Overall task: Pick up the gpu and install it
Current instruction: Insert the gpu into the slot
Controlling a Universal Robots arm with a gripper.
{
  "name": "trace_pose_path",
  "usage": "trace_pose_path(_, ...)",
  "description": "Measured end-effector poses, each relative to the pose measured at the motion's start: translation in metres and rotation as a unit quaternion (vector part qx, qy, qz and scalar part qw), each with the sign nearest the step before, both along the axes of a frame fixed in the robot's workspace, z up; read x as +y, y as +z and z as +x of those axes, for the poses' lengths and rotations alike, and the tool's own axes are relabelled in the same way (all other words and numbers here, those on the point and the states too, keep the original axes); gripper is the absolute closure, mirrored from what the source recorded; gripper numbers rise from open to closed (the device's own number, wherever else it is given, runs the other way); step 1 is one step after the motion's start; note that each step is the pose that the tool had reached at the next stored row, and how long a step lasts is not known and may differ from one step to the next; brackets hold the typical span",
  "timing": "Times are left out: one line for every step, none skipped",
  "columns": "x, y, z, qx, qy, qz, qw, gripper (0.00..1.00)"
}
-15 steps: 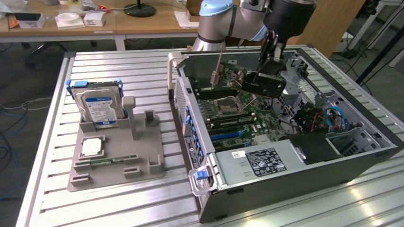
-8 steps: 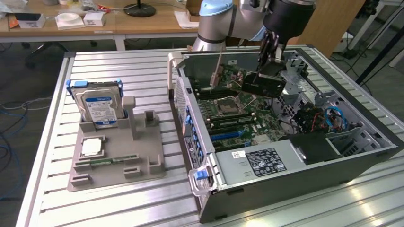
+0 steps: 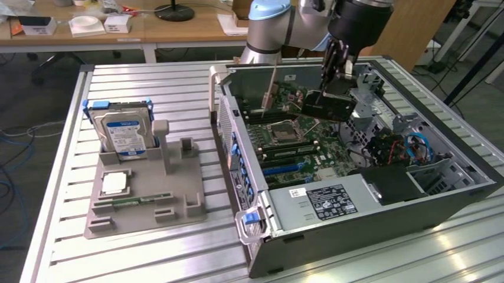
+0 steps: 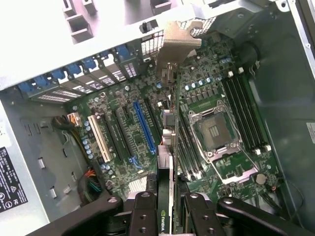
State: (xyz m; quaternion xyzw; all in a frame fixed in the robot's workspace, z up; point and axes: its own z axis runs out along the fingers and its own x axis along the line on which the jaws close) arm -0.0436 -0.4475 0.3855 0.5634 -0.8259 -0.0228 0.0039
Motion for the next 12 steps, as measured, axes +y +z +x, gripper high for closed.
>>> trace_pose_path(0.0000,-0.0001,0.0000,0.0000,0.003,0.0000,1.0000,0.74)
trace_pose_path(0.0000,-0.0002,0.0000,0.0000,0.005,0.0001,1.0000,0.74)
trace_pose_path(0.0000,-0.0003,0.0000,0.0000,0.008,0.0000,1.0000,0.74)
trace_pose_path(0.0000,-0.0004,0.0000,0.0000,0.011,0.0000,0.9999,0.74)
trace_pose_path(0.0000,-0.0005,0.0000,0.0000,0.013,0.0000,0.9999,0.74)
trace_pose_path(0.0000,-0.0006,0.0000,0.0000,0.016,0.0000,0.9999,0.74)
trace_pose_path(0.0000,-0.0006,0.0000,0.0000,0.019,0.0000,0.9998,0.74)
trace_pose_path(0.0000,-0.0007,0.0000,0.0000,0.022,0.0000,0.9997,0.74)
trace_pose_path(0.0000,-0.0007,0.0000,0.0000,0.025,0.0000,0.9997,0.74)
trace_pose_path(0.0000,-0.0007,0.0000,0.0000,0.029,0.0000,0.9996,0.74)
trace_pose_path(0.0000,-0.0008,0.0000,0.0000,0.032,0.0000,0.9995,0.74)
trace_pose_path(0.0000,-0.0009,0.0000,0.0000,0.035,0.0001,0.9994,0.74)
